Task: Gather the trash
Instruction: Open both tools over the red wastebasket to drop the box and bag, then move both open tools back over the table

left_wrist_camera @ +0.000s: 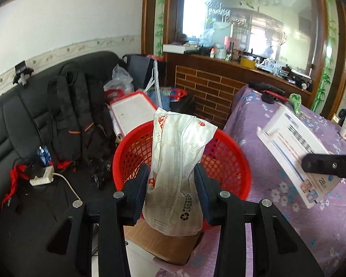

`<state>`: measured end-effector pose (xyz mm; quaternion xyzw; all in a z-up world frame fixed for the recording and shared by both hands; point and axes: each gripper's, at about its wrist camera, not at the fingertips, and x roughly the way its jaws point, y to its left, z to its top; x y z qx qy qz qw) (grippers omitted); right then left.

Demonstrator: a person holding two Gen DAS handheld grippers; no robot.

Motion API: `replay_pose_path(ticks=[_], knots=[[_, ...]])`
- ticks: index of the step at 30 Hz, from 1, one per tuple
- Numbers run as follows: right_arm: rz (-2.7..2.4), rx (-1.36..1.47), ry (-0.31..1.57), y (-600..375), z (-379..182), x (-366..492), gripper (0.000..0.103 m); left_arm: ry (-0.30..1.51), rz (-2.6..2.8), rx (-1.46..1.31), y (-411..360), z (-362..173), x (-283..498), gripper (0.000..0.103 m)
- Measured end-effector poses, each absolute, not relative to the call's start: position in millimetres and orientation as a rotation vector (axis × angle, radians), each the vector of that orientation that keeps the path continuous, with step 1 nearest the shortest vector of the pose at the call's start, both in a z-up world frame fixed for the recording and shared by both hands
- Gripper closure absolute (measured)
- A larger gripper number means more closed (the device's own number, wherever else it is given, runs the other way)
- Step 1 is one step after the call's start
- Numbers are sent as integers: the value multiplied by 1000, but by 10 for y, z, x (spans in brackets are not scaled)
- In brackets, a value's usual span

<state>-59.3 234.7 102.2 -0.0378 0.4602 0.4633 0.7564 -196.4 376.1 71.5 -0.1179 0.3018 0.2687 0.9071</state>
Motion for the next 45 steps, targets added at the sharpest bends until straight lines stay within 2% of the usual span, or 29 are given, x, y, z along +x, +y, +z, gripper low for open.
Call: replay_pose_path(ticks=[3,6,9,10,19,36,45], knots=[[1021,-84,998,2593,1023,-527,88,628,554,-268,3841,702,-1910,64],[1017,-81,988,2812,1029,-422,86,620,566,-277,3911,717,-1869,59],[1019,-60,994,2859,1009,-309,80,613,576,-289,3934,742,-1837,33],[1013,-52,996,2817,1010,-284,80,603,579,-286,3925,756,-1845,31],[919,-26,952,2010,1007,-342,75,564,529,-225,3499,847,-1904,29],[693,74,988,94,635,-379,74,681,212,-60,1953,705,-1390,29],[488,167,1004,-1048,624,117,72,745,28,52,1210,730,-1042,28]])
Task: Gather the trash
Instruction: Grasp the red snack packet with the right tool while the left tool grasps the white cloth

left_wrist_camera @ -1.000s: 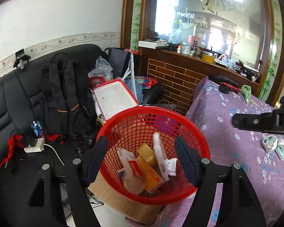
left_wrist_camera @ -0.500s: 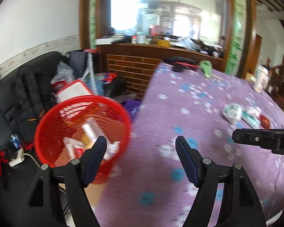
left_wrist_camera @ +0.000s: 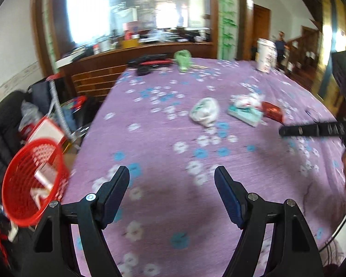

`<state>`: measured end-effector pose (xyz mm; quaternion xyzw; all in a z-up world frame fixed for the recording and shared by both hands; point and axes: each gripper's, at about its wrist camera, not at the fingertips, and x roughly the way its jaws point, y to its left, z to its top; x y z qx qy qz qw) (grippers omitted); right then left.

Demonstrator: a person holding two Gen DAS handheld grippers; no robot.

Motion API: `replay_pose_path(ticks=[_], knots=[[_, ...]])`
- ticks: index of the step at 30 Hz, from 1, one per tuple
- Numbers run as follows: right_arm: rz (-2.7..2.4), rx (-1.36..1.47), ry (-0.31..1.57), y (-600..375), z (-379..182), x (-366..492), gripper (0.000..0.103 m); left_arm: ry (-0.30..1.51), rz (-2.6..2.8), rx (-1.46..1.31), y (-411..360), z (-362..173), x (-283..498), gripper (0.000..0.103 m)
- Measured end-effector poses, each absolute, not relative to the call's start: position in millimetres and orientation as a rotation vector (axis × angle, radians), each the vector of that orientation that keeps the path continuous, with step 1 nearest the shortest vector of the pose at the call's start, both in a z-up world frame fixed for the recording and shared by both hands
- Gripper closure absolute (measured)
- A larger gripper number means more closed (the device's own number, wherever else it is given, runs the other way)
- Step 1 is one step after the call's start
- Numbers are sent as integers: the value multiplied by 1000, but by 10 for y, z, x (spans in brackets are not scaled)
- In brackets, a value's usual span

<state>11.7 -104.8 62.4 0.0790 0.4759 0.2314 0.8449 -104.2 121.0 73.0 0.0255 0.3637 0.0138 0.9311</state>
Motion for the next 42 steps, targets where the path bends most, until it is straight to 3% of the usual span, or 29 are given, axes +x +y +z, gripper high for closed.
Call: replay_pose_path(ticks=[6,20,24,27,29,31,37,39,42], knots=[[399,210,974,-1511,664,706,54,814,-83,55,913,767,-547,25],[458,246,1058,-1720,291,1554,53,934,12,30,735,450,725,25],[491,247,1092,-1743,168,1587,42,948,33,40,706,323,890,25],[535,238,1135,-1712,71,1549,41,951,28,38,720,258,936,25],[567,234,1155,-1684,39,1488,41,956,25,29,756,208,943,31],[565,181,1143,-1617,56,1405,41,972,13,6,804,156,942,56],[454,93,1111,-1498,60,1387,44,954,-7,-46,858,148,883,66],[421,83,1115,-1483,33,1400,64,949,-11,-44,854,159,852,68],[397,91,1119,-1489,63,1337,67,933,-20,-56,871,204,769,70]])
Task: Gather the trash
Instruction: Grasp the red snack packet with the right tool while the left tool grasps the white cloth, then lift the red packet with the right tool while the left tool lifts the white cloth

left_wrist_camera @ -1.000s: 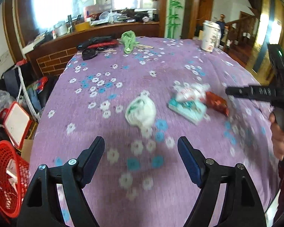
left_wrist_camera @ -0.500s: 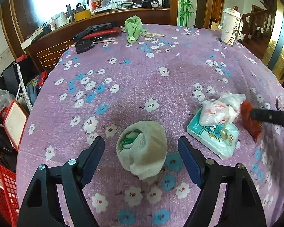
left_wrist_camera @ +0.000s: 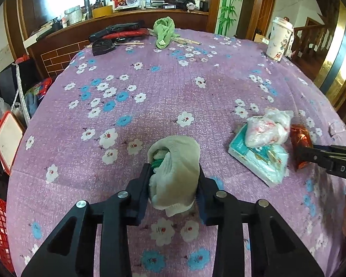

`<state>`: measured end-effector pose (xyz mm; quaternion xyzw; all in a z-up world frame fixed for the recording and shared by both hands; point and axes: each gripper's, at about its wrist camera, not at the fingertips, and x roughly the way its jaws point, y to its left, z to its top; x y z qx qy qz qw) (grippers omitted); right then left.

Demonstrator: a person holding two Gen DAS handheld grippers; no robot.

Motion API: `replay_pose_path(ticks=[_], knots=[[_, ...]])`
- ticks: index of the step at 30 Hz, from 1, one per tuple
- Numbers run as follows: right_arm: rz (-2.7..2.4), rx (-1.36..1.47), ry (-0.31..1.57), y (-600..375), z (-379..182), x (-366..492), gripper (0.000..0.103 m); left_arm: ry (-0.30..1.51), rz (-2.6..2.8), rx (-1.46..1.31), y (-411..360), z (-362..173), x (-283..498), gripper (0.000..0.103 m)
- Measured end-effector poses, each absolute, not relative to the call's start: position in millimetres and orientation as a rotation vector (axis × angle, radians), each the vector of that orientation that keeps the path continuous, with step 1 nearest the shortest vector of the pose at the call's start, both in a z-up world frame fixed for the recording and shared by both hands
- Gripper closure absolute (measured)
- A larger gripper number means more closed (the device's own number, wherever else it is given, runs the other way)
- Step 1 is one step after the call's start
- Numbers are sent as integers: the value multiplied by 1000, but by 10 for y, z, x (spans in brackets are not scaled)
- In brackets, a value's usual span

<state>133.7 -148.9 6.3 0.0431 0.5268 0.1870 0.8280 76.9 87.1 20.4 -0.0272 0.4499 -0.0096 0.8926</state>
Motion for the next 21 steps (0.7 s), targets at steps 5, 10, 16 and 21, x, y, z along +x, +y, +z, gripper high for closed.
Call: replay_pose_path(ticks=[5,10,16,21], knots=[[375,109,1102,-1549,170,1056,69,882,-42,-72,877,370,505,70],[419,118,1032,-1480,437,583,69,823,-62,-47,803,531,158,70],[478,134,957,-1321,587,4,69,770,-68,-43,762,617,-278,70],[490,131,928,-1194,537,-325,69,736,-35,-21,768,614,-619,70]])
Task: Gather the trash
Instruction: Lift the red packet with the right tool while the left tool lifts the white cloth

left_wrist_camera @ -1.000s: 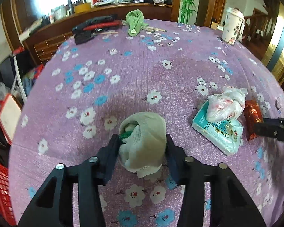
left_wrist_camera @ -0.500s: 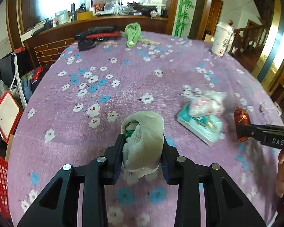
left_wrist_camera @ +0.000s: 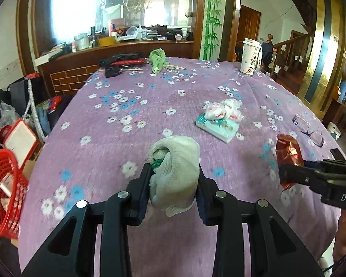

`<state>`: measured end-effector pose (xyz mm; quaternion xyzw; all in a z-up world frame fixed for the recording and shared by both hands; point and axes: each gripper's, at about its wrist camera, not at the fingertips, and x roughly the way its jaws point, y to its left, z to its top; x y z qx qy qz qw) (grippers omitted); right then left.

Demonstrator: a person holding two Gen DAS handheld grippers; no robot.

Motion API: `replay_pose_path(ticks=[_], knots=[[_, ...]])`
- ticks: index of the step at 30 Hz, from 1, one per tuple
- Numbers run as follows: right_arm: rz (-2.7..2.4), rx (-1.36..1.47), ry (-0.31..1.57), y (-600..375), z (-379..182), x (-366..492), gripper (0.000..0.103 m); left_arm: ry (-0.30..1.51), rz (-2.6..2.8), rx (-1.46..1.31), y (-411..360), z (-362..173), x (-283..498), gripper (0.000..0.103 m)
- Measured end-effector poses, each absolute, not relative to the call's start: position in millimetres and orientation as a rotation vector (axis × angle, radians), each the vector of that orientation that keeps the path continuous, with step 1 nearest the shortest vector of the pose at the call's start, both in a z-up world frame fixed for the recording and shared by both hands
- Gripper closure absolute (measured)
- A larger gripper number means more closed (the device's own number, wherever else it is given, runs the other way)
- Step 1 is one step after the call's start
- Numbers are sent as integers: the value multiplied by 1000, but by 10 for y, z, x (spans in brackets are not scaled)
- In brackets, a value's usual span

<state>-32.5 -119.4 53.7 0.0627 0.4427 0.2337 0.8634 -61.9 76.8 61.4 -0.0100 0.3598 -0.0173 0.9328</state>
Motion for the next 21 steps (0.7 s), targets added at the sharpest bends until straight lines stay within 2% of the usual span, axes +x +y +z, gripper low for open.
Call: replay_pose_path(ticks=[8,21], knots=[[453,122,904,-1111,436,-595,69,676,53,0,765,502,-975,69],[453,82,917,-975,371,-633,68,698,73,-6,798,399,-971,69]])
